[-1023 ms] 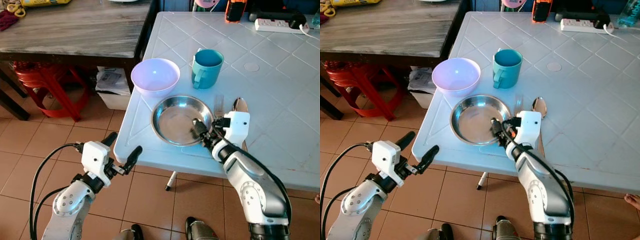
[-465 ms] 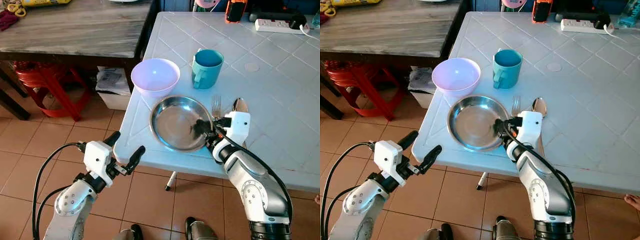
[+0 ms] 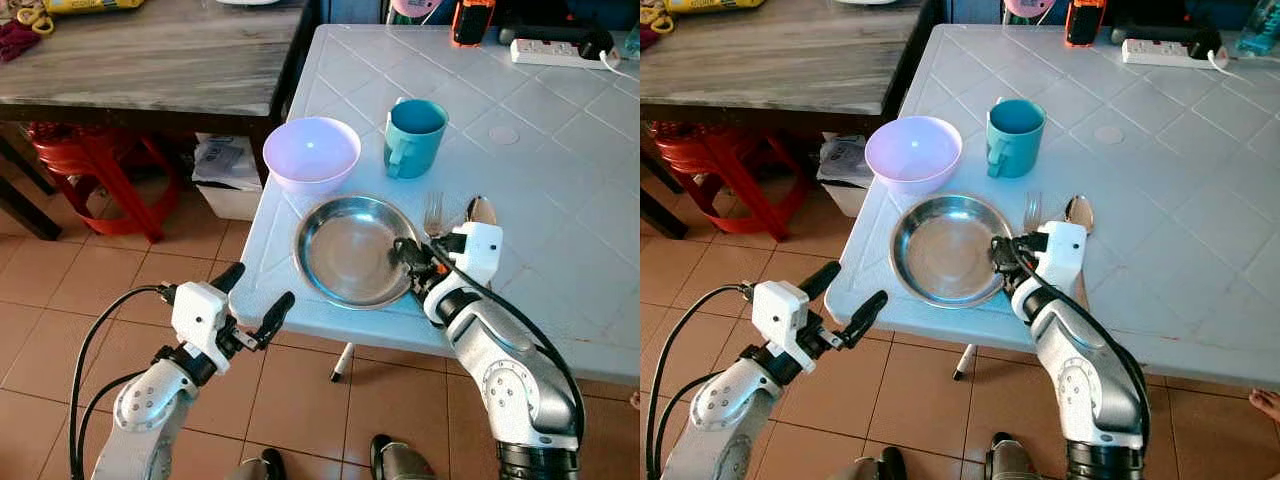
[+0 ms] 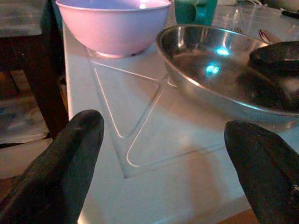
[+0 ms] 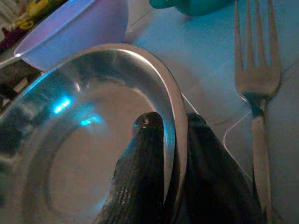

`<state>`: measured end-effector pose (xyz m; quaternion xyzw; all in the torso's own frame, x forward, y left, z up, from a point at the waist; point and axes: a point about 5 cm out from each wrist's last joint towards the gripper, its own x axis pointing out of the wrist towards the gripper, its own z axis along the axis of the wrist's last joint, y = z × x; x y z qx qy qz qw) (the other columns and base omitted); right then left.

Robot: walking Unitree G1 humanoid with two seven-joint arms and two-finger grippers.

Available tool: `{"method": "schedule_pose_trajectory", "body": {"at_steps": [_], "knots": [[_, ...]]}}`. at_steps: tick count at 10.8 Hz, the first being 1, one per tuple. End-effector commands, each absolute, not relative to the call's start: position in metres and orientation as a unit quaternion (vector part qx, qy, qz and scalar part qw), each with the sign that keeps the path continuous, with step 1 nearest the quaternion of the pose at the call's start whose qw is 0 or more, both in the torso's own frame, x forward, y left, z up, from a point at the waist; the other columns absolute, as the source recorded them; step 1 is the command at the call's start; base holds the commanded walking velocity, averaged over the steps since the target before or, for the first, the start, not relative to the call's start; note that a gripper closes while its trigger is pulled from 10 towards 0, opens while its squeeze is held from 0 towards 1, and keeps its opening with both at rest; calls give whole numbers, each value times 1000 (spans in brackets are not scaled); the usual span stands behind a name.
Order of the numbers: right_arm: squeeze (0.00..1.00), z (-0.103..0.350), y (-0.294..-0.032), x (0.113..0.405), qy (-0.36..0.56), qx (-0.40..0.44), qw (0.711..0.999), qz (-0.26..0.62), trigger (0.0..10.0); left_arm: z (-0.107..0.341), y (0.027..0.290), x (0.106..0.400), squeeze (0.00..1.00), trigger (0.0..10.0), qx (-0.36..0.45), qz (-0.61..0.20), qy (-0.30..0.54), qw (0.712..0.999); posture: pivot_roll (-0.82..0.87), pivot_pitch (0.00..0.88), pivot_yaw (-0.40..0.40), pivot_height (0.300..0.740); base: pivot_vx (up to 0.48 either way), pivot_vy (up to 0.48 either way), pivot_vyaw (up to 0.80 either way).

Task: Setting the table

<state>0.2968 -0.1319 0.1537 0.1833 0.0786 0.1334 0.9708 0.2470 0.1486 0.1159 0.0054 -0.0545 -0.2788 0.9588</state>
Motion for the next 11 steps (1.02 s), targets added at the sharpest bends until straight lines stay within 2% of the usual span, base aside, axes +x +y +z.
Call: {"method": "schedule_pose_trajectory", "body": {"at_steps": [1,4,7,8,11], "knots": [[0,135,-133,292,127,184,968,116,0,118,148,245,0,10000,8,-283,-56,957,-128,234,69,740,0,0,0],[0,148,-128,291,105,261,955,96,0,122,155,254,0,10000,11,-249,-65,966,-127,219,72,740,0,0,0],[0,143,-126,282,117,265,953,89,0,124,167,271,0,10000,5,-170,-67,983,-132,206,70,740,0,0,0],[0,143,-125,277,107,261,955,96,10000,124,173,277,0,10000,-4,-148,-61,987,-132,201,70,740,0,0,0],[0,157,-130,274,36,217,972,87,10000,126,176,287,0,10000,-25,-119,-67,990,-138,192,72,740,0,0,0]]}}
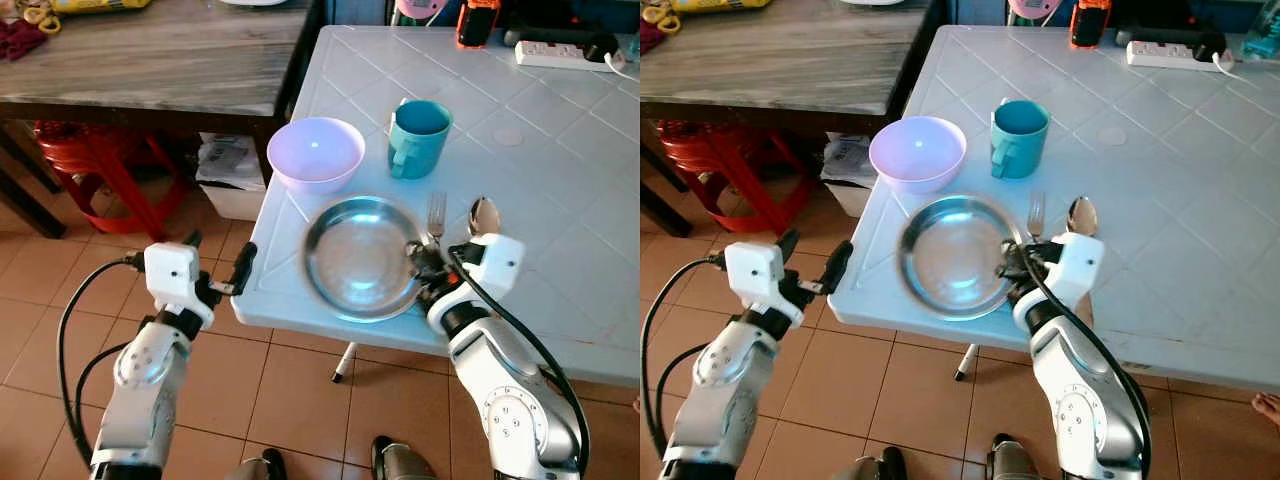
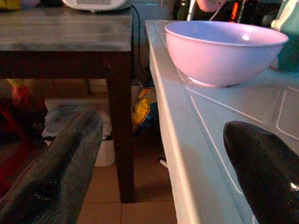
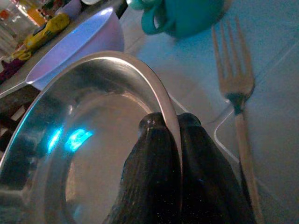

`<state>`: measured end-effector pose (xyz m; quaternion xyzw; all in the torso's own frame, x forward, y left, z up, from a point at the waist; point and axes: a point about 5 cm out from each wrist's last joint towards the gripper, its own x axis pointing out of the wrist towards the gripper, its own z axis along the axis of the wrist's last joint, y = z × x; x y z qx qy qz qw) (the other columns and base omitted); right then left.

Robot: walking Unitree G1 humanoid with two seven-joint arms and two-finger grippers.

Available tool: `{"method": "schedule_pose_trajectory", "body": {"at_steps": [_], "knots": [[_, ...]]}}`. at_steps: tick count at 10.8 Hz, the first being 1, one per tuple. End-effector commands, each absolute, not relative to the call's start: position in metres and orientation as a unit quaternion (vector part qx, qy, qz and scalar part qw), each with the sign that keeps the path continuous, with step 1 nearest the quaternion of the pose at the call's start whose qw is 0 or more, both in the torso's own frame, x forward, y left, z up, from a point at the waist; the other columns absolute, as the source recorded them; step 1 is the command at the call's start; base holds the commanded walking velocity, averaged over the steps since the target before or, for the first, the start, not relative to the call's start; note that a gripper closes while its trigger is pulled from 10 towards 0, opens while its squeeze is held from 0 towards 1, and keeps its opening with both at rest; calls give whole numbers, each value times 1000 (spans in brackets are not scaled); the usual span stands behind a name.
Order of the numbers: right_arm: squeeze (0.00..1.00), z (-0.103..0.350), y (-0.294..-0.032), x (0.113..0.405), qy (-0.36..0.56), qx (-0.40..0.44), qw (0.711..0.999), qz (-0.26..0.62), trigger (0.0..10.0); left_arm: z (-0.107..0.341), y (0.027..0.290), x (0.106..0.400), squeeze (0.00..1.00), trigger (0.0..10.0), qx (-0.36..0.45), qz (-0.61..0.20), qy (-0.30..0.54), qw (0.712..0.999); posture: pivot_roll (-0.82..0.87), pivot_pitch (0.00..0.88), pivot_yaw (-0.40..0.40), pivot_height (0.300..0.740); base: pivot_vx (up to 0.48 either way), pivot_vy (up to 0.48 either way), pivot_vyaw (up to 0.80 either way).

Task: Setting the table

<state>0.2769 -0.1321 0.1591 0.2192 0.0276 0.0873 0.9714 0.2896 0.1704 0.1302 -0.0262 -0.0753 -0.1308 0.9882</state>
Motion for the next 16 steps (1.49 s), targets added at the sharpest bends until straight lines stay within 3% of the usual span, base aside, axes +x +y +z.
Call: {"method": "schedule_pose_trajectory", "body": {"at_steps": [1,7,16], "knots": [[0,159,-135,274,21,209,975,73,10000,126,175,290,0,10000,-27,-118,-69,990,-140,191,73,740,0,368,0],[0,158,-133,275,10,198,977,76,10000,128,173,294,0,10000,-32,-117,-74,990,-136,189,77,740,0,427,-321],[0,160,-129,277,-5,181,980,84,10000,130,167,298,0,10000,-42,-107,-78,990,-132,189,84,740,0,480,0]]}}
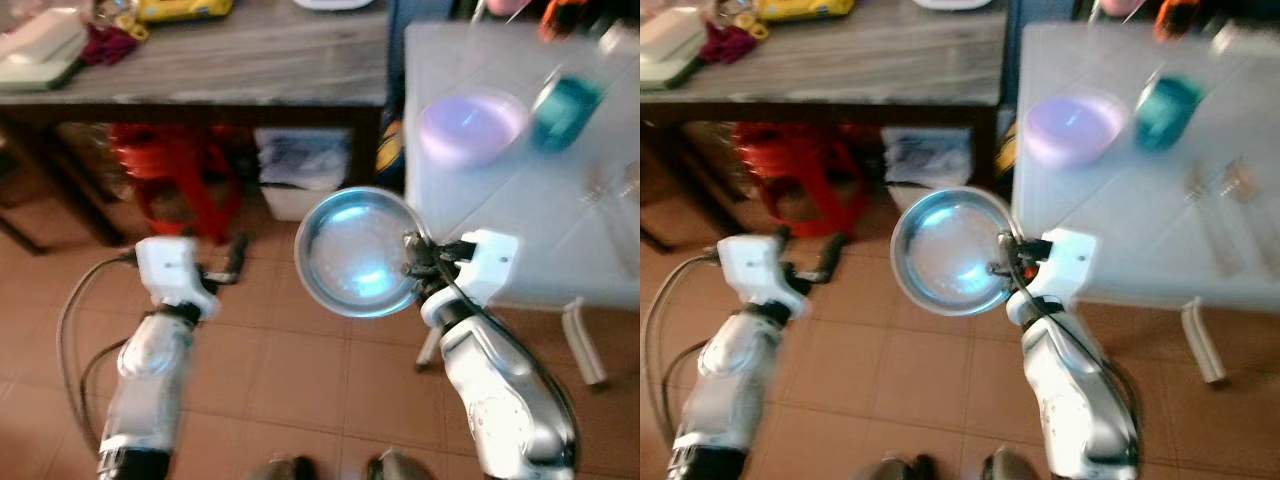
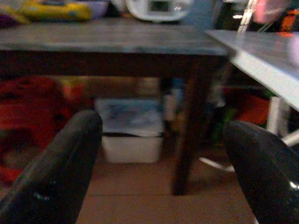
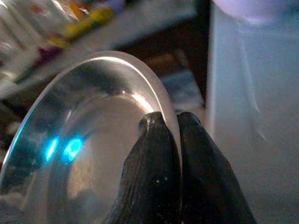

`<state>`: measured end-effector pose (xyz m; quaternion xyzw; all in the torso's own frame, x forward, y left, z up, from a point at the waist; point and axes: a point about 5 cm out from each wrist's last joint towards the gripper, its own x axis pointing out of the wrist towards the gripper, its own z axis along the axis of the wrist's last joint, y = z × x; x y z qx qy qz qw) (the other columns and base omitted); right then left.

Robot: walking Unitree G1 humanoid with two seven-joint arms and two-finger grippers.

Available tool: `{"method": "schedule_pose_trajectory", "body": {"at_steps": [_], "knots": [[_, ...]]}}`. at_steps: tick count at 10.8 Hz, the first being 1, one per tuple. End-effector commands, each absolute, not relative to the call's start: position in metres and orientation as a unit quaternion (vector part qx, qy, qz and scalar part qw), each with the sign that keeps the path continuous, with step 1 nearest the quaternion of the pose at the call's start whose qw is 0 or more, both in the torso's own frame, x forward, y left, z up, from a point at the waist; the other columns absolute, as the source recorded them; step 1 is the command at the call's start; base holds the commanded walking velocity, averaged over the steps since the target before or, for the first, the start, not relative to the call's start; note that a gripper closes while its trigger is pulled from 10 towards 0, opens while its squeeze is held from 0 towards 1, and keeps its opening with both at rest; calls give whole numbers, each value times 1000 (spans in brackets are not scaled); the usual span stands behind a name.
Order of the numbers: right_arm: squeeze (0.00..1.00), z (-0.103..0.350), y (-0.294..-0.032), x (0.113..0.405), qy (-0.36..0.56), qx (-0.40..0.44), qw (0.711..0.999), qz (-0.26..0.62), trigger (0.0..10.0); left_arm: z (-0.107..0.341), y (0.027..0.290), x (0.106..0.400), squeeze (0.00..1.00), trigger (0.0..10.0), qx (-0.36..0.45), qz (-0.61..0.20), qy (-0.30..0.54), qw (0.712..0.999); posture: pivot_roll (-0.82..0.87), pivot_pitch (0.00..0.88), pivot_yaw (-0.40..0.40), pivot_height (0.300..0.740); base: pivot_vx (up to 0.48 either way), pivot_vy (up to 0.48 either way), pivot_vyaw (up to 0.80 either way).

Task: Setting the table

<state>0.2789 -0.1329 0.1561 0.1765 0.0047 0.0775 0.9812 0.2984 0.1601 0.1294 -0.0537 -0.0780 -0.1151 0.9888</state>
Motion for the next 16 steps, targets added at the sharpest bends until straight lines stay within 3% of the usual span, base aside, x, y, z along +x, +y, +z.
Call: {"method": "schedule_pose_trajectory", "body": {"at_steps": [1,9,13,16], "knots": [[0,160,-129,277,-6,181,980,84,10000,130,167,298,0,10000,-42,-108,-78,990,-131,188,85,740,0,480,0],[0,159,-130,280,-11,172,981,83,10000,127,161,298,0,10000,-44,-111,-76,990,-132,169,83,740,0,468,0],[0,159,-132,281,-13,170,982,81,10000,129,158,298,0,10000,-50,-122,-84,988,-134,163,81,740,0,0,0],[0,159,-132,281,-15,166,982,84,10000,128,157,297,0,10000,-52,-125,-83,987,-134,156,79,740,334,0,0]]}}
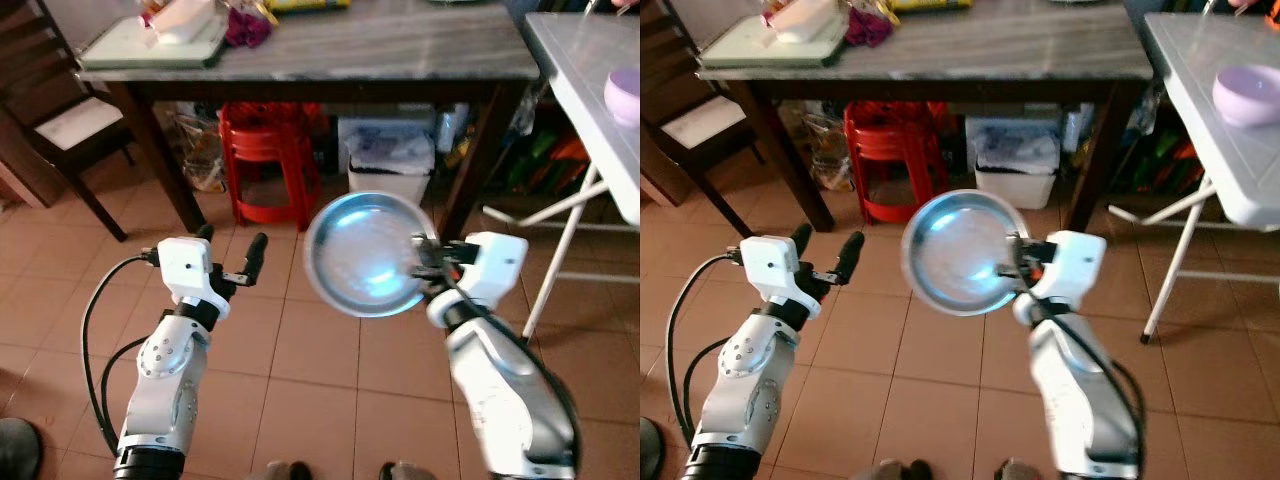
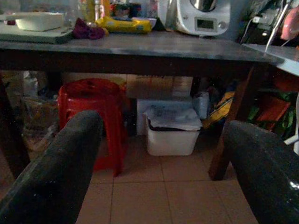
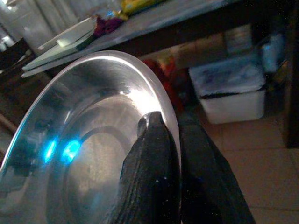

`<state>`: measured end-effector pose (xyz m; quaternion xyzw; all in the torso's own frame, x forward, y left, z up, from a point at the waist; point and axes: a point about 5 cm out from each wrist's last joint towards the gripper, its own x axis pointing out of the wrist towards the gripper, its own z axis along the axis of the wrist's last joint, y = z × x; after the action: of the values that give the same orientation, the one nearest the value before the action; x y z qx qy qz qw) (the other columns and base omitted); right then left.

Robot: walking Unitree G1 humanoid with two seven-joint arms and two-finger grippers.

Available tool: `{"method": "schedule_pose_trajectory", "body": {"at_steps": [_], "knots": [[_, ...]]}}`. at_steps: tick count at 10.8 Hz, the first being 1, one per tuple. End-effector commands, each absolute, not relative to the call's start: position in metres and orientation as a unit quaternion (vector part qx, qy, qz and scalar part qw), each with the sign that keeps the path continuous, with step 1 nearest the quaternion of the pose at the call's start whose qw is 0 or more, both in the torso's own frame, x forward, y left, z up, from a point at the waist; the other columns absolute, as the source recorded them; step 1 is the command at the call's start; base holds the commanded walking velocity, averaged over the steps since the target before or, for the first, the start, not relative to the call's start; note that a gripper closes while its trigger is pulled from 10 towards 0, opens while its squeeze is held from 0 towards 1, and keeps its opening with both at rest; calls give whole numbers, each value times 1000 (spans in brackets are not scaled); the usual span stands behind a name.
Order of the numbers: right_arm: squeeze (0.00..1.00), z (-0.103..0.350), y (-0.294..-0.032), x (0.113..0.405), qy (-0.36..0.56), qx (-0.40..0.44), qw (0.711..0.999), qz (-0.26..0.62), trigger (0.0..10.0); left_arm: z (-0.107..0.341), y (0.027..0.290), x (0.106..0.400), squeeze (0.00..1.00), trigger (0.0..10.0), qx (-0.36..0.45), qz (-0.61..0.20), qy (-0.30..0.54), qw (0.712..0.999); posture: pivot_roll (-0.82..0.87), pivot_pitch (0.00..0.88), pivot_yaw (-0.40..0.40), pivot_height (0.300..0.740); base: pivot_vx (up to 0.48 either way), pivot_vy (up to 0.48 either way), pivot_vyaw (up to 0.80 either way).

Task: Setting the table

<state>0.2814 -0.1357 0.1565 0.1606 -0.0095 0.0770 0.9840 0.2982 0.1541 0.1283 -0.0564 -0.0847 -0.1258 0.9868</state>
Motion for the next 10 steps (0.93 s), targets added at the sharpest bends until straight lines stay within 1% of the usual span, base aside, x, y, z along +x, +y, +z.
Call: {"method": "schedule_pose_trajectory", "body": {"at_steps": [1,7,8,10], "knots": [[0,158,-131,282,-15,166,982,84,10000,127,156,297,0,10000,-52,-126,-83,987,-135,156,79,740,375,0,0],[0,157,-132,281,-16,160,984,80,10000,127,153,297,0,10000,-52,-134,-81,986,-139,158,82,740,401,0,0],[0,158,-133,282,-17,161,984,79,10000,126,153,297,0,10000,-52,-134,-81,986,-138,157,79,740,401,0,481],[0,158,-132,283,-16,162,983,78,10000,126,153,296,0,10000,-52,-133,-81,986,-135,154,79,740,377,0,0]]}}
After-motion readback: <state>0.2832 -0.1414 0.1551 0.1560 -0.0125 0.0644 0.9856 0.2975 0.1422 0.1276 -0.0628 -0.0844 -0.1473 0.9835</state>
